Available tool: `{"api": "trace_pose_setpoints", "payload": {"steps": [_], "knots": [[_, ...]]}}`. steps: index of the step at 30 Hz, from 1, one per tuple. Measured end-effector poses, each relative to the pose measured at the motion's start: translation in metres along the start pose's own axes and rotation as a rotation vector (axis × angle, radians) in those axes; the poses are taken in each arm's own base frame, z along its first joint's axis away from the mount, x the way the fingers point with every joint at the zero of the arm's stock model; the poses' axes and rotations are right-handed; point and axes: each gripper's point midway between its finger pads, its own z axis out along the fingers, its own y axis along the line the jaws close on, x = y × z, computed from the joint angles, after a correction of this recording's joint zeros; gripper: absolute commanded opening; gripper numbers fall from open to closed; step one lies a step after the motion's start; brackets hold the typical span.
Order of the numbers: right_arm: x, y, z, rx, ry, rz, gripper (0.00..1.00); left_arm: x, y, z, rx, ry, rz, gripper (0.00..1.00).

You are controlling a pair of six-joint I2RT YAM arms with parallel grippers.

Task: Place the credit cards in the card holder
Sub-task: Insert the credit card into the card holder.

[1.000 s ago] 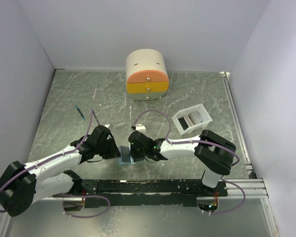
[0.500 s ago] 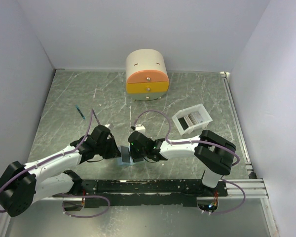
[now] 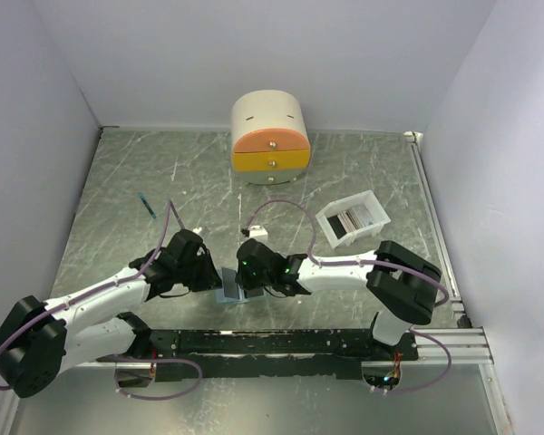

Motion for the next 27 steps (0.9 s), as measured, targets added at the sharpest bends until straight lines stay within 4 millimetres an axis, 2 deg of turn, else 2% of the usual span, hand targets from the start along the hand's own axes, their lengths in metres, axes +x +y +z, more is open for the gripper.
{"api": "trace_pose_setpoints", "payload": {"steps": [6, 19, 27], "knots": [[-0.010, 0.006, -0.007, -0.018, -0.032, 0.005, 0.13, -0.001, -0.002, 0.000, 0.011, -0.002, 0.002, 0.19], [-0.014, -0.003, -0.010, 0.023, -0.058, -0.004, 0.14, -0.002, -0.013, 0.000, 0.063, 0.002, 0.009, 0.19], [-0.029, -0.014, -0.028, 0.076, -0.114, -0.024, 0.16, -0.002, -0.018, 0.002, 0.087, 0.011, 0.012, 0.19]]}}
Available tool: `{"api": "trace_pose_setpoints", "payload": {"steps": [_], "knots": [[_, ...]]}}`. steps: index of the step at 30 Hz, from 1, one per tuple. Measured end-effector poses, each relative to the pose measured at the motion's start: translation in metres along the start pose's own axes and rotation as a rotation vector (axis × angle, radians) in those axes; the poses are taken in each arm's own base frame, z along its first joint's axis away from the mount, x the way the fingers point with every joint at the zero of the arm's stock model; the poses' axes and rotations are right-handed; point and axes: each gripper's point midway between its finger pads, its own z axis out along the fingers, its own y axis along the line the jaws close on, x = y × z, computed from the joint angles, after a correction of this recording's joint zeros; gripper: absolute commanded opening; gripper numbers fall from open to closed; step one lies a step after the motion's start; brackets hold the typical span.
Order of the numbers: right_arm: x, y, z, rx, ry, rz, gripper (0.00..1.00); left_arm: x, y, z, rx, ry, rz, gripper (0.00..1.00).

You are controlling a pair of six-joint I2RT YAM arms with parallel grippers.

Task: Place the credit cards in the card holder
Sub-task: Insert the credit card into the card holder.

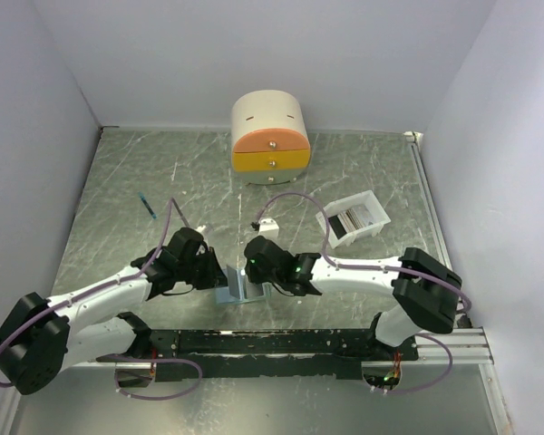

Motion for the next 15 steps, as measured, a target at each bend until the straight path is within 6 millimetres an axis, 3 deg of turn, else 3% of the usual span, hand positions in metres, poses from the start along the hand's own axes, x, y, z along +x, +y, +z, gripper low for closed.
{"api": "trace_pose_setpoints", "payload": {"steps": [6, 15], "knots": [[-0.008, -0.002, -0.010, -0.002, -0.033, -0.007, 0.16, -0.002, -0.003, 0.001, 0.010, -0.001, 0.002, 0.20], [0.011, -0.004, 0.000, -0.017, 0.021, -0.014, 0.16, -0.001, -0.006, 0.004, 0.024, 0.010, 0.002, 0.20]]}}
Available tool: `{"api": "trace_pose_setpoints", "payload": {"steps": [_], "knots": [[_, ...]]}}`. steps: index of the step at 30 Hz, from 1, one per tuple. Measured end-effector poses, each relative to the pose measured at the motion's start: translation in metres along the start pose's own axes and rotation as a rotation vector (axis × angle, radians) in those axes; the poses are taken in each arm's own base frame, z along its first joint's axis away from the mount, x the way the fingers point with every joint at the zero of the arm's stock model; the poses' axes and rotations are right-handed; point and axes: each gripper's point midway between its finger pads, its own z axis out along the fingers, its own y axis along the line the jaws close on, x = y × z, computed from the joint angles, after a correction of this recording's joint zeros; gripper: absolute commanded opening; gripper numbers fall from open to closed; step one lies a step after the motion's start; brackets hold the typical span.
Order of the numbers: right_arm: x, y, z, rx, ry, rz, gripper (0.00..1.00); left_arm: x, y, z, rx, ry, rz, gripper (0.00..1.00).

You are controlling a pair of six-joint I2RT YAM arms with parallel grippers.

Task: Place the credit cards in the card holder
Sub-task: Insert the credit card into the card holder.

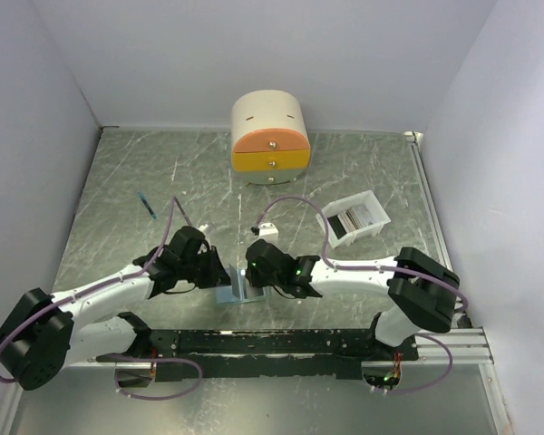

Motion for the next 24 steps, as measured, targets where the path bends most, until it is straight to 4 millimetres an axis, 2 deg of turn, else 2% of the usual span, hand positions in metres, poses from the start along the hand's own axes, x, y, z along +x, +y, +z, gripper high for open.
{"api": "trace_pose_setpoints", "payload": {"steps": [11, 24], "knots": [[0.013, 0.000, 0.010, -0.006, 0.041, -0.005, 0.17, -0.001, -0.008, 0.004, 0.041, 0.008, 0.006, 0.20], [0.013, -0.003, 0.009, 0.008, 0.038, -0.007, 0.17, 0.003, -0.011, 0.010, 0.053, 0.030, 0.014, 0.21]]}}
